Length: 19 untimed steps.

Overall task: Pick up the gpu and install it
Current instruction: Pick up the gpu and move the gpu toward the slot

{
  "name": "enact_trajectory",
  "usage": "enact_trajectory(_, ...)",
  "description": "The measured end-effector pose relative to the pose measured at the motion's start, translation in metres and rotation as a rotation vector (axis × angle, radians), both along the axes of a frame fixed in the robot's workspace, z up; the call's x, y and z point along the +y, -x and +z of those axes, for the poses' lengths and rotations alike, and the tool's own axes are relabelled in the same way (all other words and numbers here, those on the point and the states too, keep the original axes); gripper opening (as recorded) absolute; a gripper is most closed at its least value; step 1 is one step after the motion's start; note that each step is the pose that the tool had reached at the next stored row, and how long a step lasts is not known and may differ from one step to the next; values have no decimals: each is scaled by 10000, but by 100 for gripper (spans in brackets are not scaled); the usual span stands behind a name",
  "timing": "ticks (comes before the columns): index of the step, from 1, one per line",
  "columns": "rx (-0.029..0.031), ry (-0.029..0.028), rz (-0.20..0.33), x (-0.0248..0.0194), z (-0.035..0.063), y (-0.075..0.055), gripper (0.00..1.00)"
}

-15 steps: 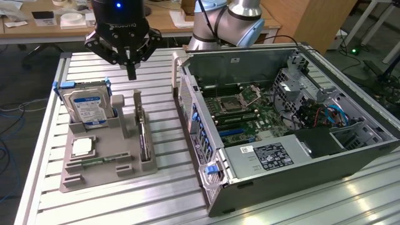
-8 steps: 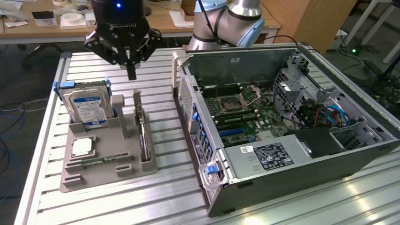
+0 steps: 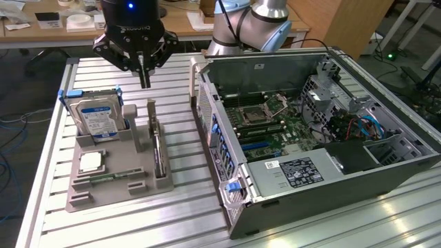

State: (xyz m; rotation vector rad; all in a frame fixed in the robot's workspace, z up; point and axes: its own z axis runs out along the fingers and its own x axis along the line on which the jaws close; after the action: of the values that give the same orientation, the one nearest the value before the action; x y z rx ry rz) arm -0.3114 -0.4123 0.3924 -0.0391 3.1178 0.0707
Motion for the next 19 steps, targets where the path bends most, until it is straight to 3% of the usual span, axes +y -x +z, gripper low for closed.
enact_trajectory(7, 0, 0, 7, 0, 0, 1, 41)
enact_trajectory(10, 0, 0, 7, 0, 0, 1, 47)
enact_trajectory(13, 0, 0, 6, 0, 0, 1, 64)
enact_trajectory(15, 2, 1, 5, -3, 1, 3, 64)
enact_trajectory(16, 3, 4, 5, -11, -2, 3, 71)
enact_trajectory(19, -9, 47, -18, -37, -26, 1, 71)
